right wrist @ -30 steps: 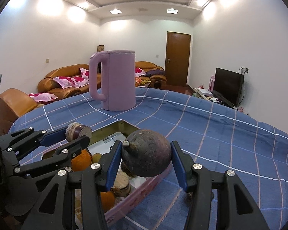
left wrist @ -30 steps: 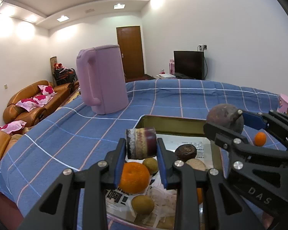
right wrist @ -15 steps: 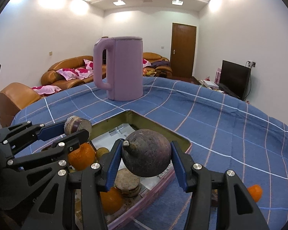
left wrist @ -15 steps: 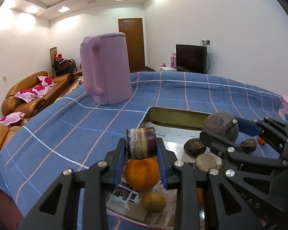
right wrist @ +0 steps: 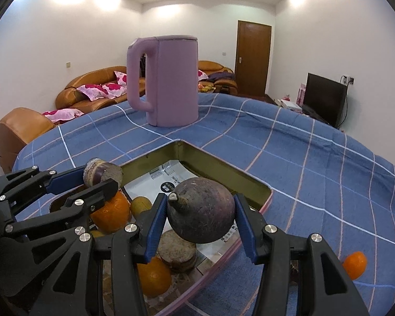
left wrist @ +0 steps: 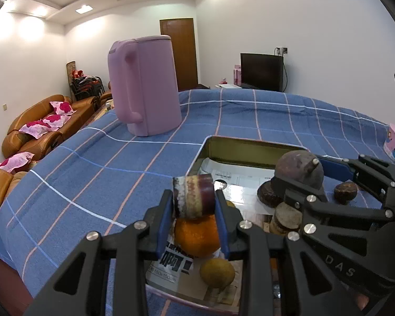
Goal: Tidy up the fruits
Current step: 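Lower both held items into the tin tray and open both grippers, then grasp the loose orange with the right gripper while the left grasps the brown round pastry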
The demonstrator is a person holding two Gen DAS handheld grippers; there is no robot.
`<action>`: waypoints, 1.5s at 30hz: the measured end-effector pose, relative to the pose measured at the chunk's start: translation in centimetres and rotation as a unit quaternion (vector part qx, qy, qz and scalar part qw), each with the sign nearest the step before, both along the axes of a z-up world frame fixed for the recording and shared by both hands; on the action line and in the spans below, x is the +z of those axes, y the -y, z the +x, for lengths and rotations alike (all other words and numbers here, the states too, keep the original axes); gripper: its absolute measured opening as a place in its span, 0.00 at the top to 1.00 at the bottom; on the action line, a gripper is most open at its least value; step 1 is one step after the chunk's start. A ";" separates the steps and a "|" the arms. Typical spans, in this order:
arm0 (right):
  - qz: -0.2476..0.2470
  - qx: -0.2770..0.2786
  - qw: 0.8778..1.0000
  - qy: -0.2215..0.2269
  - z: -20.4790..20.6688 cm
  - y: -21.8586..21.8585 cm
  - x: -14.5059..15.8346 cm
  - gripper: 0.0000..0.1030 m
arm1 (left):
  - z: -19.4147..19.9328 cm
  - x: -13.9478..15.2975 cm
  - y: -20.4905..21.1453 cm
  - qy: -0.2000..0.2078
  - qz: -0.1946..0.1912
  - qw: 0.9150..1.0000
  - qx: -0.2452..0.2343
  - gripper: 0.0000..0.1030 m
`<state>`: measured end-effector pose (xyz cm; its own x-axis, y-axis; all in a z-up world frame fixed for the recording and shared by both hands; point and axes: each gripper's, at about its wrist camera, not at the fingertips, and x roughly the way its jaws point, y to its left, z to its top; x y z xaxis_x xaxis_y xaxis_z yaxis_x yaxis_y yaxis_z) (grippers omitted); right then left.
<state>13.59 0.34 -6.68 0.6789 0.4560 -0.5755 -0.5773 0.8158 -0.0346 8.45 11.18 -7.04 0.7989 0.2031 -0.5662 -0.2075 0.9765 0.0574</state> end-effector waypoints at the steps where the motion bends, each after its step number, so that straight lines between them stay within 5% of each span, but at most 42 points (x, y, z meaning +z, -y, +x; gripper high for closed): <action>1: 0.001 0.001 1.000 -0.003 0.1 0.0 0.0 0.49 | 0.0 0.0 0.0 -0.001 0.001 1.000 0.000 0.68; 9: 0.000 0.004 1.000 -0.022 0.5 -0.1 -0.4 0.48 | 0.0 0.0 0.0 -0.005 0.003 1.000 0.006 0.68; 15: 0.012 -0.004 1.000 -0.018 0.3 0.7 -0.1 0.38 | -0.8 0.5 -0.3 0.001 -0.011 1.000 0.007 0.61; 18: 0.020 -0.011 1.000 -0.010 -0.3 1.8 0.5 0.33 | -1.5 1.2 0.1 0.012 -0.007 1.000 0.005 0.45; 23: 0.028 -0.031 0.999 0.012 -1.4 5.0 1.9 0.31 | -2.5 2.9 1.7 0.042 -0.002 0.999 -0.003 0.05; 34: 0.005 -0.136 0.990 0.022 -1.1 14.3 2.2 0.27 | -1.4 4.0 8.1 0.051 0.038 0.997 -0.049 0.04; 39: 0.006 -0.191 0.982 -0.009 0.4 17.3 0.9 0.27 | -0.4 3.7 10.9 0.046 0.052 0.995 -0.069 0.04; 45: 0.001 -0.193 0.980 -0.046 1.9 17.9 -0.4 0.27 | 1.1 3.1 13.1 0.032 0.058 0.994 -0.089 0.04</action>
<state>15.48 -17.57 -7.08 0.7459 0.1773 -0.6421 -0.2268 0.9739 0.0055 9.55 -1.92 -3.98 0.8611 0.1170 -0.4949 -0.0394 0.9856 0.1645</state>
